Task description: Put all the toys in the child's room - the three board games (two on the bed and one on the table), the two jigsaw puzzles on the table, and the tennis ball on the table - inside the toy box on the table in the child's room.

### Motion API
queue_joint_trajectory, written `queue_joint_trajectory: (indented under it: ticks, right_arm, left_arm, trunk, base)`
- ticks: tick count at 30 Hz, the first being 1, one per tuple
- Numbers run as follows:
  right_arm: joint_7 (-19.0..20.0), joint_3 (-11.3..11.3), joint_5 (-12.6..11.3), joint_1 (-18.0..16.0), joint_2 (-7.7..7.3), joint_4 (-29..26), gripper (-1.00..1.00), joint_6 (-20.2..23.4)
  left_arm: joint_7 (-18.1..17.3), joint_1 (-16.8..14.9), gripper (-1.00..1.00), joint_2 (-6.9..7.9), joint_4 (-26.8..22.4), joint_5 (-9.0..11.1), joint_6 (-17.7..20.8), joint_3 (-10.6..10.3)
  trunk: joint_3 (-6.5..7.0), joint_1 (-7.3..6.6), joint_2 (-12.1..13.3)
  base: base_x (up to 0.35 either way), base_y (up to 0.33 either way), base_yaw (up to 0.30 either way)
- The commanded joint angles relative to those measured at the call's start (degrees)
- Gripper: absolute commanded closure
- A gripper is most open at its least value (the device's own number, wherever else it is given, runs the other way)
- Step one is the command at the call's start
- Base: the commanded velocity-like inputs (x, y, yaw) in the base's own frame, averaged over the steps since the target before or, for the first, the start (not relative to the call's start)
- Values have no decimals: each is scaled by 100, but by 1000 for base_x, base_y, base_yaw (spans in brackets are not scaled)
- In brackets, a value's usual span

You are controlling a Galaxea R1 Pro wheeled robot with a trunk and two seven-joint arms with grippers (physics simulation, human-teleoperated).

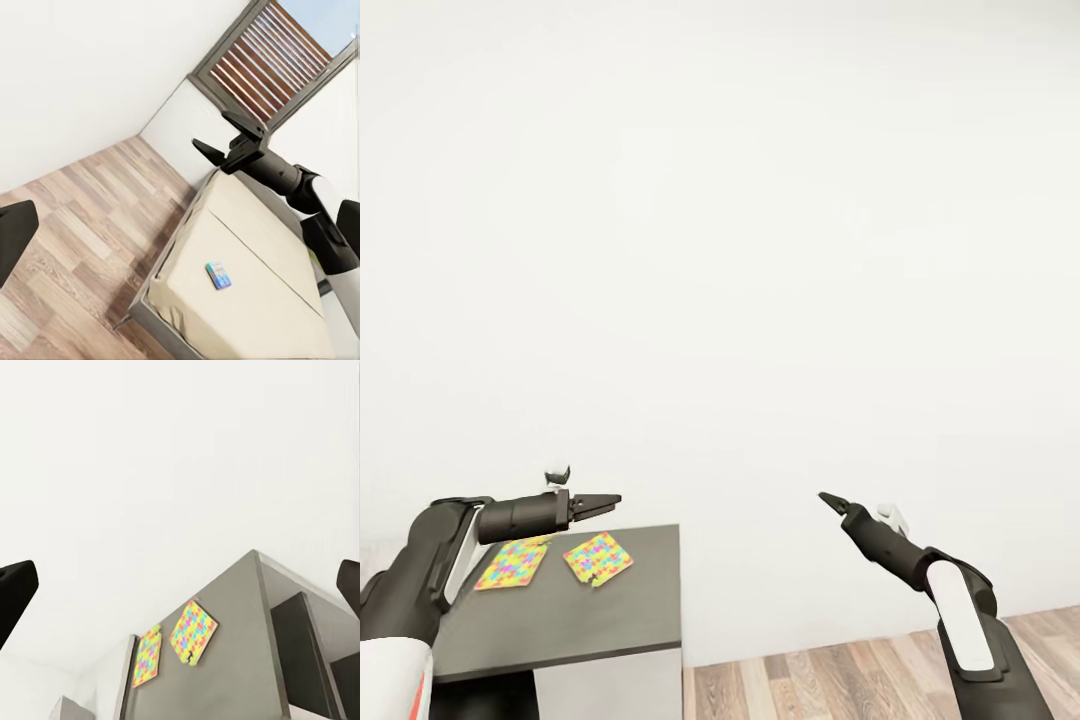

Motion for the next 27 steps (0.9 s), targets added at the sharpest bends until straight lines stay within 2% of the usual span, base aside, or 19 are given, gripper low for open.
queue_joint_trajectory:
  ticks: [1,14,18,22,27]
  right_arm:
    - [34,-13,26,-4,5,18,-100,30]
    - [32,-22,26,-4,8,63,-100,21]
    - [28,-69,-49,-4,6,61,-100,19]
    - [-2,-122,-180,-4,4,63,-100,9]
    - [-11,-136,-213,-4,6,64,-100,10]
  left_arm:
    - [-15,0,-100,1,-1,8,60,-2]
    - [-15,0,-100,0,7,1,60,6]
    - [-13,0,-100,-1,8,2,60,2]
    - [-13,0,-100,-1,8,-2,60,0]
    - [-8,0,-100,-1,8,-3,60,2]
  trunk:
    - [5,2,-4]
    - [104,2,-4]
    - [134,2,-4]
    - [146,2,-4]
    - [149,2,-4]
  base:
    - [0,0,-200]
    - [0,0,-200]
    - [0,0,-197]
    - [0,0,-81]
    - [0,0,-16]
